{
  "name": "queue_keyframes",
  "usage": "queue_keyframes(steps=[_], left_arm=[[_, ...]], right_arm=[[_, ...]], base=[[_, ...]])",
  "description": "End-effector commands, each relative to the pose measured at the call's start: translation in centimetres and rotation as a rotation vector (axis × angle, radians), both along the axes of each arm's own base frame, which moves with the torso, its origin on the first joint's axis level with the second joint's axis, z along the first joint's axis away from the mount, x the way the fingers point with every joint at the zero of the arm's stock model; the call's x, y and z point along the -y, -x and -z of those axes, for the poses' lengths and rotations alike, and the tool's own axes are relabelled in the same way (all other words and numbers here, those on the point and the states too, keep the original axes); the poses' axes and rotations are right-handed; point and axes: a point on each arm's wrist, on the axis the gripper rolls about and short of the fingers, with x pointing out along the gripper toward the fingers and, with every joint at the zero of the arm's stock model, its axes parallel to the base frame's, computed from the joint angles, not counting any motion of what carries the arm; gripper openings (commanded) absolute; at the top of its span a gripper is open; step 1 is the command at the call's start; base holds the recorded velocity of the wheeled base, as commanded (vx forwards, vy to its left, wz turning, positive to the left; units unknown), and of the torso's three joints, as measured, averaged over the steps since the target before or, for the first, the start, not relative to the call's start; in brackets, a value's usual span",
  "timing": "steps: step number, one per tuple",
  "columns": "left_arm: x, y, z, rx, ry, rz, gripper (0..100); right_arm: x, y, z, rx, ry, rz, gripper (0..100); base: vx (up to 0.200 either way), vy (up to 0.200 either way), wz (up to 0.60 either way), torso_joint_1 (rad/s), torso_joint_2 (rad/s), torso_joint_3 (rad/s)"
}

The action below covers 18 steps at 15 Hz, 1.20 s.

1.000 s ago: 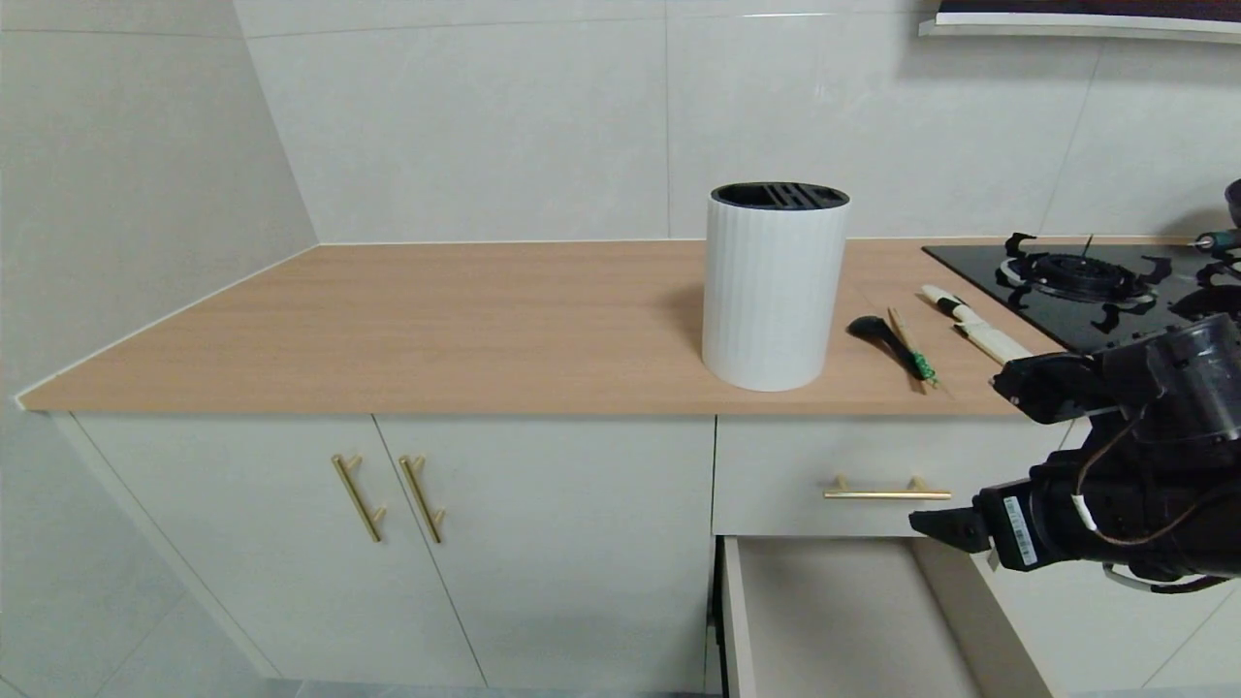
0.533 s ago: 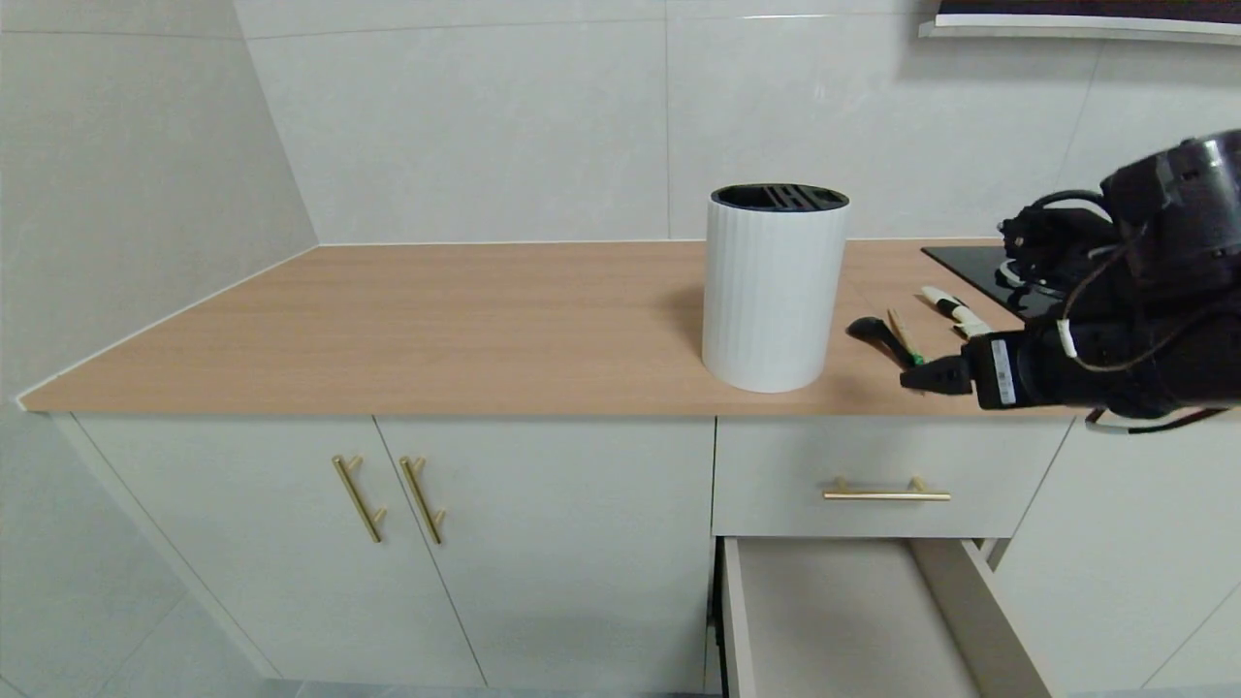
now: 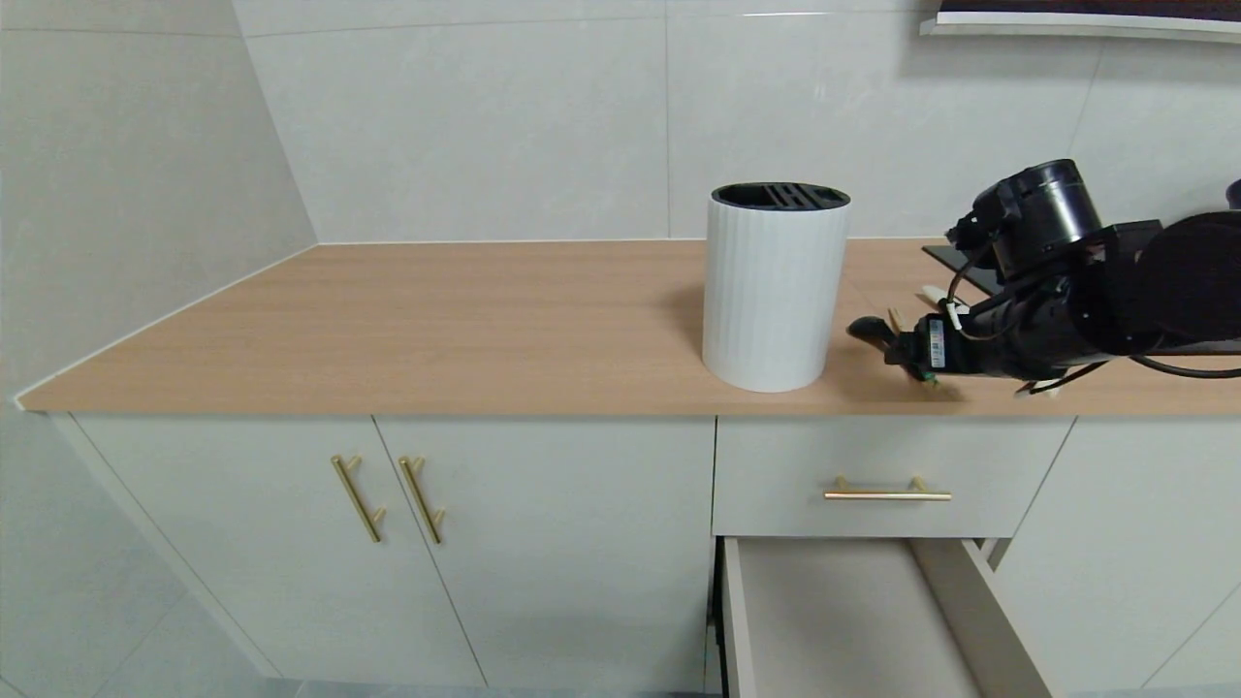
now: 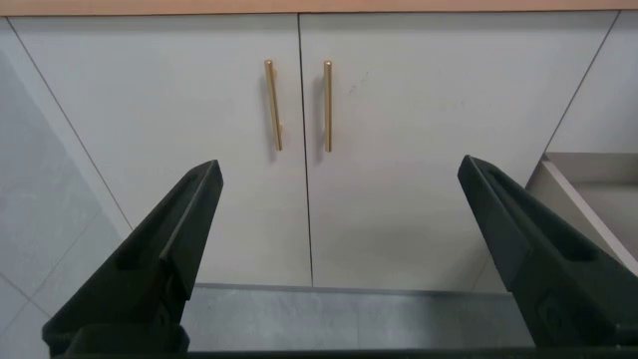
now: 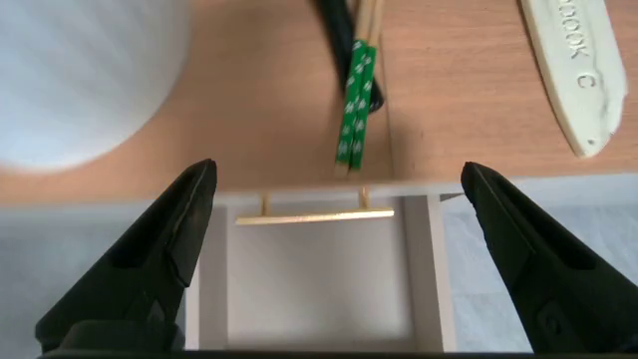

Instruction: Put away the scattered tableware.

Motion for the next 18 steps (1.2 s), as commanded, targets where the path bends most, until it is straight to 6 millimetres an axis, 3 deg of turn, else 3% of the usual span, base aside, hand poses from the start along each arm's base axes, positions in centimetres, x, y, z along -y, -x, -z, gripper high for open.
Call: queue_keyframes(steps=[1,12,13,18], left_arm=[[0.0,0.0,0.0,0.0,0.0,0.0,100],[0.0,0.0,0.0,0.0,0.0,0.0,100],[0.0,0.0,0.0,0.0,0.0,0.0,100],[0.0,0.0,0.0,0.0,0.001,0.0,100]], right_arm=[[-0.4,-1.6,1.6,-0.033,0.002,0.019,100],[-0.1,-2.8,2.6,-0.039,0.001,0.043,100],[-0.1,-2.8,2.5,-0.039,0.002,0.042,0],[-0.1,-2.7,2.5,-0.041,0.003,0.042,0]], base=[[0.0,0.0,0.0,0.0,0.0,0.0],[0.0,0.0,0.0,0.0,0.0,0.0],[0.0,0.0,0.0,0.0,0.0,0.0],[0.0,0.0,0.0,0.0,0.0,0.0]])
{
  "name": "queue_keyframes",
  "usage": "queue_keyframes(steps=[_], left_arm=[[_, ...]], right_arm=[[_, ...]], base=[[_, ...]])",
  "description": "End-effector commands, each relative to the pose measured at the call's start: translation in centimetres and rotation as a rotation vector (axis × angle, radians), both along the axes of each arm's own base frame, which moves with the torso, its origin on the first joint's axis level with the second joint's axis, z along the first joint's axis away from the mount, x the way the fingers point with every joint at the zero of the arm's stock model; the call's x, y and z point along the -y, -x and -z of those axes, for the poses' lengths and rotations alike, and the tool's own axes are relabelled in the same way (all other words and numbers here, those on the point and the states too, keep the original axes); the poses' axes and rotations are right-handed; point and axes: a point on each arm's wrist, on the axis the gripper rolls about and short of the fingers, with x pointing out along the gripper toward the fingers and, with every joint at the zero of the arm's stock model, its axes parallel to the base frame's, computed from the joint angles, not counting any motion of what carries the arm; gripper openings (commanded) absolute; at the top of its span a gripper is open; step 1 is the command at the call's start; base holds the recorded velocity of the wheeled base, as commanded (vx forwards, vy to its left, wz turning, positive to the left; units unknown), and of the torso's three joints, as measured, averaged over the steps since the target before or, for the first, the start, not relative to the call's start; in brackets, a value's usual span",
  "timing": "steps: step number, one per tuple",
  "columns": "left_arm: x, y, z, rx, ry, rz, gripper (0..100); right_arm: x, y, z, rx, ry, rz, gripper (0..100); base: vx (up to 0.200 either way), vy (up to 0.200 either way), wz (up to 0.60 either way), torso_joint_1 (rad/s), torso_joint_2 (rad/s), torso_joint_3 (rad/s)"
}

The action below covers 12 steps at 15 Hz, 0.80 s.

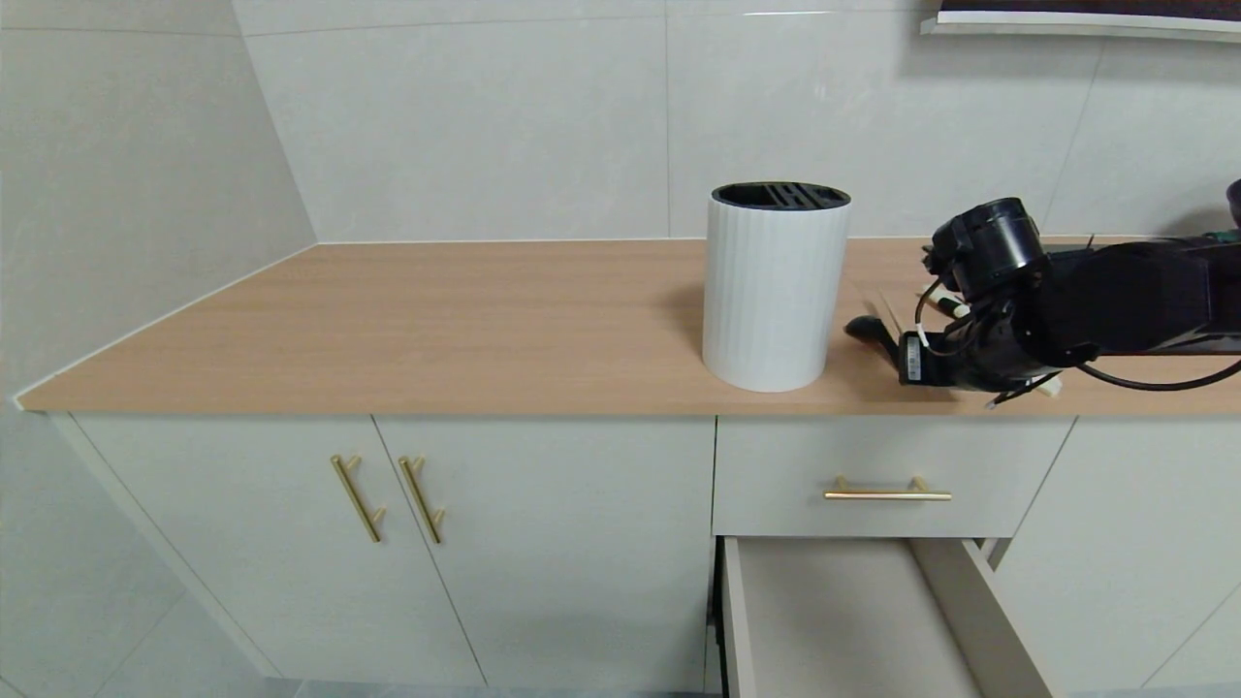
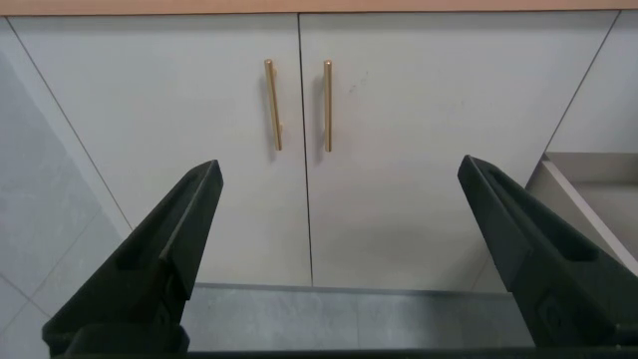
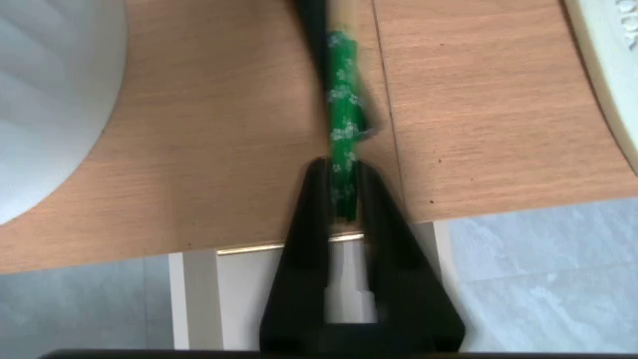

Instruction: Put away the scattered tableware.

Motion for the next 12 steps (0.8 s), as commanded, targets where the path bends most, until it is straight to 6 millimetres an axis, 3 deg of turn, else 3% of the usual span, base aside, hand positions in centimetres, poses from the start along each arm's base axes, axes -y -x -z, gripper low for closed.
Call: queue_keyframes(steps=[1,5,8,10,12], left_arm=[[0.0,0.0,0.0,0.0,-0.001,0.0,100],[0.0,0.0,0.0,0.0,0.001,0.0,100],[0.0,0.0,0.0,0.0,0.001,0.0,100],[0.0,0.0,0.0,0.0,-0.001,0.0,100],[0.0,0.0,0.0,0.0,-0.001,0.0,100]], right_arm=[[0.1,0.2,-0.3,0.009,-0.003,0.001,0],[0.2,0.5,-0.8,0.02,-0.006,0.001,0],[1.2,1.5,-2.3,0.054,-0.018,0.021,0],[1.9,3.1,-3.0,0.06,-0.023,0.021,0],[3.0,7.0,-4.9,0.095,-0.068,-0.021,0]], base=[[0.0,0.0,0.0,0.0,0.0,0.0],[0.0,0.0,0.0,0.0,0.0,0.0],[0.0,0.0,0.0,0.0,0.0,0.0],[0.0,0.0,0.0,0.0,0.0,0.0],[0.0,0.0,0.0,0.0,0.0,0.0]])
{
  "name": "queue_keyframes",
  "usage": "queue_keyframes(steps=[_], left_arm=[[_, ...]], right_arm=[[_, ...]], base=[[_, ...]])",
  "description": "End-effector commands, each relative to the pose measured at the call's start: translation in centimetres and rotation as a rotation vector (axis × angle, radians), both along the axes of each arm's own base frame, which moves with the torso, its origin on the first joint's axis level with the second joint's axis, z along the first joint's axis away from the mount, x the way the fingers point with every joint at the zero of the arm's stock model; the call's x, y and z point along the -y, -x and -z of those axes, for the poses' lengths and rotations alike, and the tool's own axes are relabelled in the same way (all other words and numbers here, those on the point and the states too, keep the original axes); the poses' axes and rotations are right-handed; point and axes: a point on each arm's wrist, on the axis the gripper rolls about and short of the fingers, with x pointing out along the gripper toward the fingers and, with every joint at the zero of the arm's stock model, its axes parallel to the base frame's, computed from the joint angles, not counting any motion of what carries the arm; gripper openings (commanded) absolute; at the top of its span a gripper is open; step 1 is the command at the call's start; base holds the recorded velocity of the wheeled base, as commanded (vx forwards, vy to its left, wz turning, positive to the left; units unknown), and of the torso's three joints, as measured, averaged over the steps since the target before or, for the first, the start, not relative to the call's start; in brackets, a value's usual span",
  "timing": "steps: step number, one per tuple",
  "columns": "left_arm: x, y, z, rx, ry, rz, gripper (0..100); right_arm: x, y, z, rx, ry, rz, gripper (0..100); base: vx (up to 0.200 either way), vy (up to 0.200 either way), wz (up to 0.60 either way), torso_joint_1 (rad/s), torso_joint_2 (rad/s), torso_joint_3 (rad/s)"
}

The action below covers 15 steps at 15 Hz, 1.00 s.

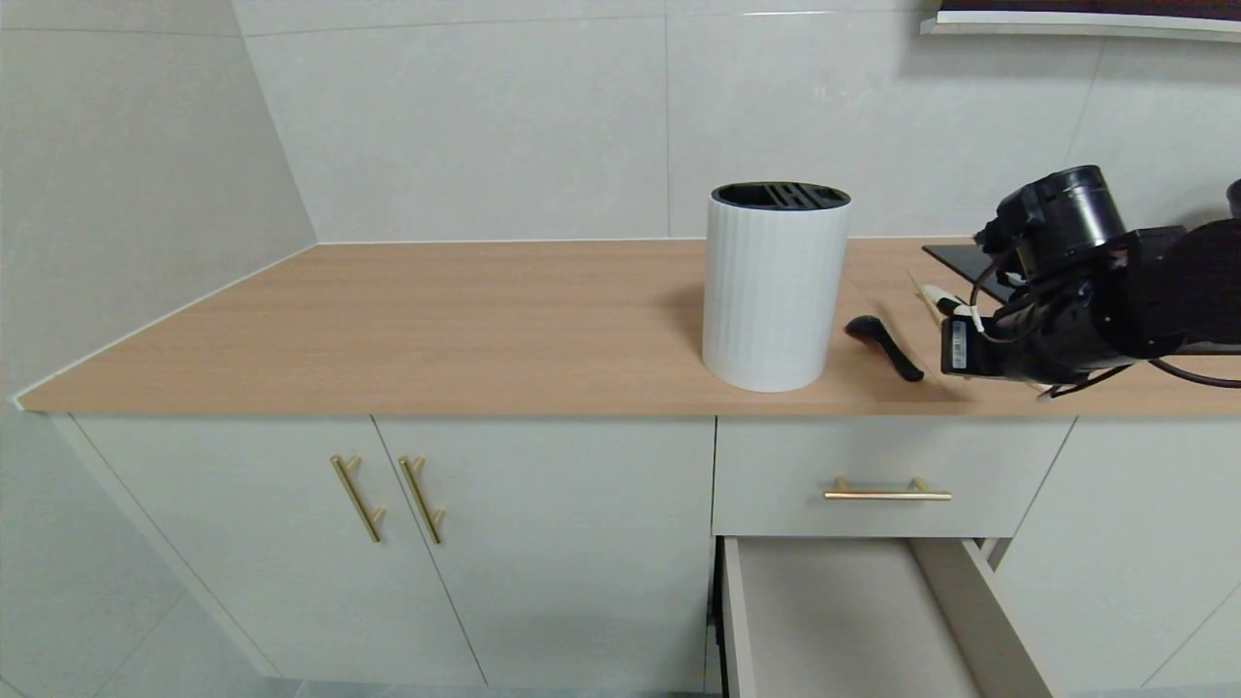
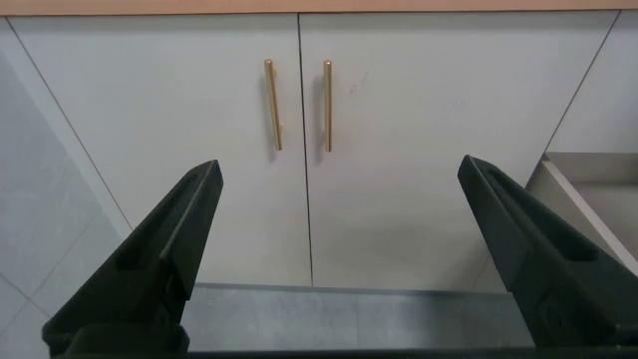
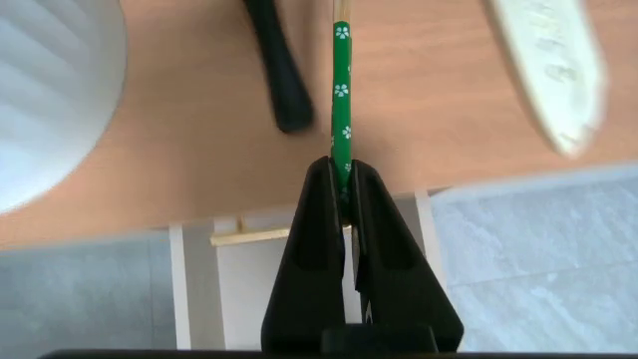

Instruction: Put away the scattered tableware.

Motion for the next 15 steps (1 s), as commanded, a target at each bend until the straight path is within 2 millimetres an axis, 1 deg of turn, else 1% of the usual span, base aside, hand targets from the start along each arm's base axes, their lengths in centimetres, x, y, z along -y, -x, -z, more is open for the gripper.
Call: queue_keyframes(steps=[1,3,4,5,6,7,8,9,11,12,15], left_arm=[[0.0,0.0,0.0,0.0,0.001,0.0,100],[0.0,0.0,0.0,0.0,0.001,0.0,100],[0.0,0.0,0.0,0.0,0.0,0.0,100],[0.0,0.0,0.0,0.0,0.0,0.0,100],[0.0,0.0,0.0,0.0,0.001,0.0,100],[0.0,0.0,0.0,0.0,0.0,0.0,100],[0.0,0.0,0.0,0.0,0.0,0.0,100],[0.0,0.0,0.0,0.0,0.0,0.0,100],[0.0,0.0,0.0,0.0,0.0,0.0,100],[0.0,0.0,0.0,0.0,0.001,0.0,100],[0.0,0.0,0.0,0.0,0.001,0.0,100]], right_arm=[[1.6,5.9,-3.3,0.076,-0.082,-0.081,0],[2.4,9.8,-3.9,0.085,-0.163,-0.198,0],[2.7,11.2,-4.0,0.088,-0.192,-0.238,0],[2.9,12.2,-4.1,0.094,-0.208,-0.258,0],[3.3,14.1,-3.9,0.06,-0.226,-0.293,0],[3.5,15.2,-3.8,0.019,-0.238,-0.342,0],[3.6,15.4,-3.8,0.006,-0.24,-0.364,0],[3.7,16.4,-3.7,-0.022,-0.249,-0.43,0],[3.8,17.0,-2.6,-0.075,-0.196,-0.479,0],[3.8,17.0,-2.0,-0.097,-0.177,-0.491,0],[3.5,16.0,-0.5,-0.169,-0.156,-0.5,0]], base=[[0.0,0.0,0.0,0.0,0.0,0.0],[0.0,0.0,0.0,0.0,0.0,0.0],[0.0,0.0,0.0,0.0,0.0,0.0],[0.0,0.0,0.0,0.0,0.0,0.0],[0.0,0.0,0.0,0.0,0.0,0.0],[0.0,0.0,0.0,0.0,0.0,0.0],[0.0,0.0,0.0,0.0,0.0,0.0],[0.0,0.0,0.0,0.0,0.0,0.0],[0.0,0.0,0.0,0.0,0.0,0.0],[0.0,0.0,0.0,0.0,0.0,0.0],[0.0,0.0,0.0,0.0,0.0,0.0]])
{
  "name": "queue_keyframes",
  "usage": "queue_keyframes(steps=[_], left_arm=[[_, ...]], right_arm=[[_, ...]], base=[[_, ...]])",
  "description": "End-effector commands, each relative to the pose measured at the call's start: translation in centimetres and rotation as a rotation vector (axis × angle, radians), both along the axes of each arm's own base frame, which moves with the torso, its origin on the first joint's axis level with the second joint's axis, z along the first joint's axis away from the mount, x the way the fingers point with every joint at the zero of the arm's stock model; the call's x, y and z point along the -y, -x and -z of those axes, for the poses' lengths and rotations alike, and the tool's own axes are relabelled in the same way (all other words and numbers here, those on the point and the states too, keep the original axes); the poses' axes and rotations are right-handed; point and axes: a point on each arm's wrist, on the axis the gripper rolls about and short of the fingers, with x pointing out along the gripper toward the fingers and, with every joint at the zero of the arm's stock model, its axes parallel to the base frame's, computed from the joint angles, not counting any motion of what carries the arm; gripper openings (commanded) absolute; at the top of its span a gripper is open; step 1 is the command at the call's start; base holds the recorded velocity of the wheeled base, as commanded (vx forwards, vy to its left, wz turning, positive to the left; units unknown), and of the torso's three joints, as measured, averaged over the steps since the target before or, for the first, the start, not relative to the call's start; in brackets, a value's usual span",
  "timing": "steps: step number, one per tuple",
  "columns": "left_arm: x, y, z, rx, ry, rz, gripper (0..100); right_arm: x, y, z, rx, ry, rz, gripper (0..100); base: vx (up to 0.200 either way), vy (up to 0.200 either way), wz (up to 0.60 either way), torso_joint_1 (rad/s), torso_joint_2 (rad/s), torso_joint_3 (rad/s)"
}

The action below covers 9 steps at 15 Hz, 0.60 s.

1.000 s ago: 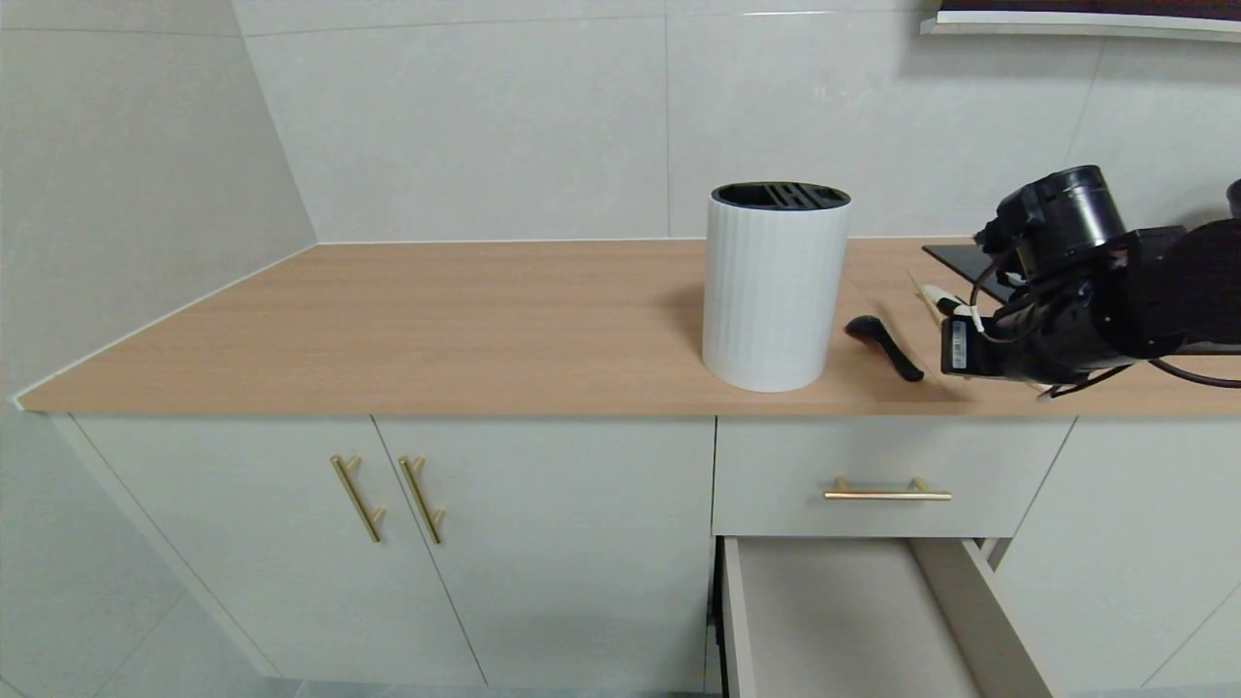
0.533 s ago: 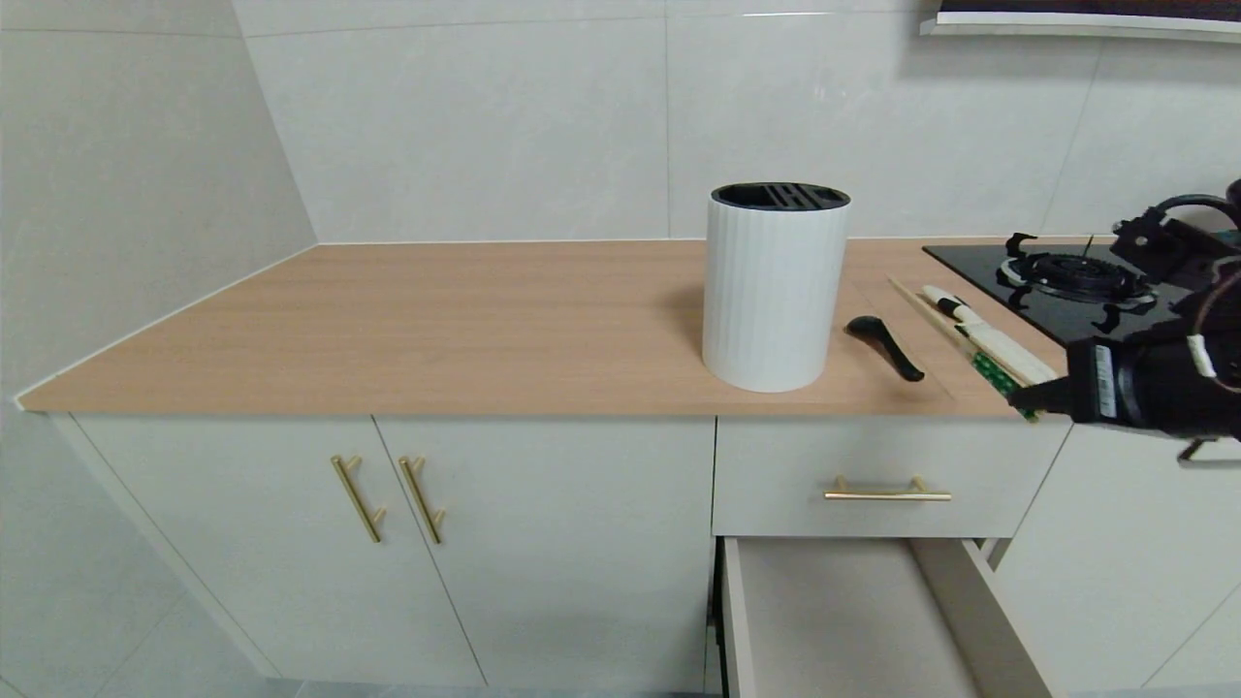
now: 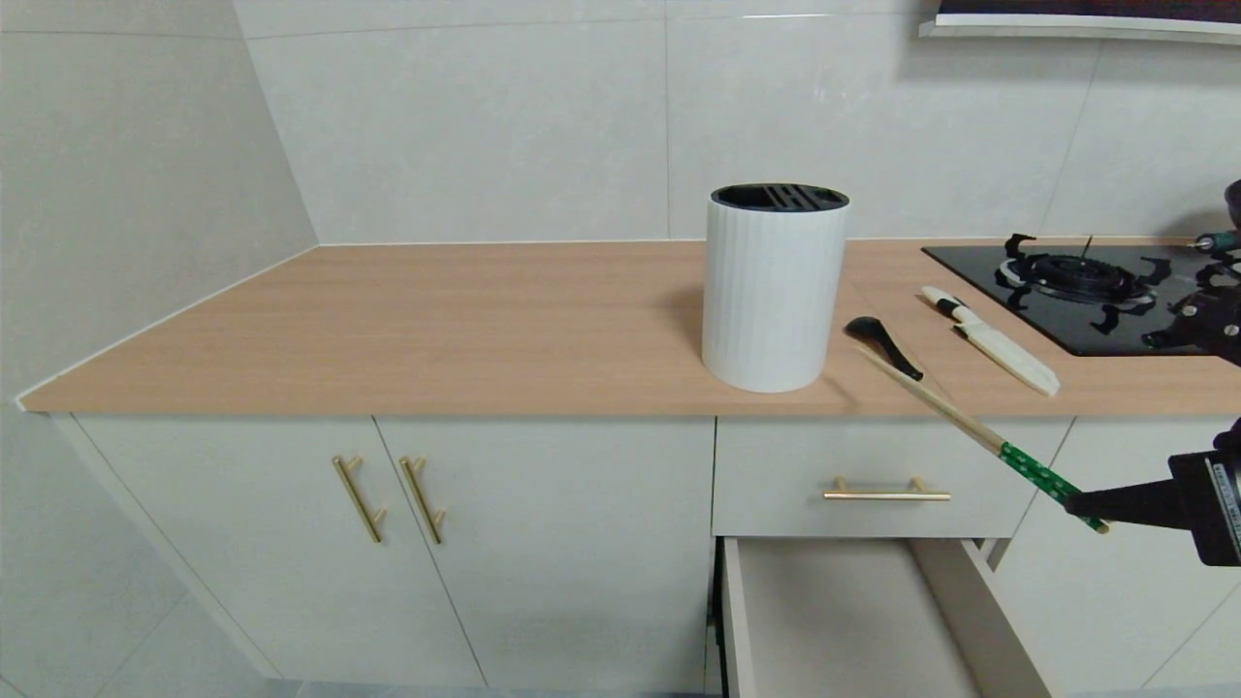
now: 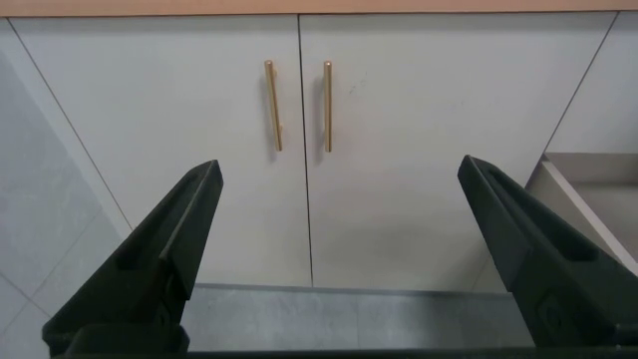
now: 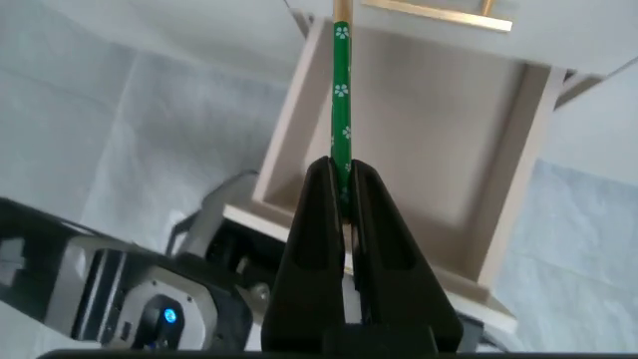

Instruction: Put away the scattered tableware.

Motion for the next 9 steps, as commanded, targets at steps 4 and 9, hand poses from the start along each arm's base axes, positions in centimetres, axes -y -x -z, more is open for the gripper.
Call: queue_keyframes(steps=[4,9], left_arm=[[0.0,0.0,0.0,0.0,0.001,0.0,100],[0.0,0.0,0.0,0.0,0.001,0.0,100]], right_arm=[[-0.5,-0.9,2.3,-0.082,0.059,-0.047,0],[-1.1,-0.9,3.3,-0.118,0.087,-0.092,0]], base=[[0.0,0.0,0.0,0.0,0.0,0.0],[0.0,0.0,0.0,-0.091,0.22,0.14]])
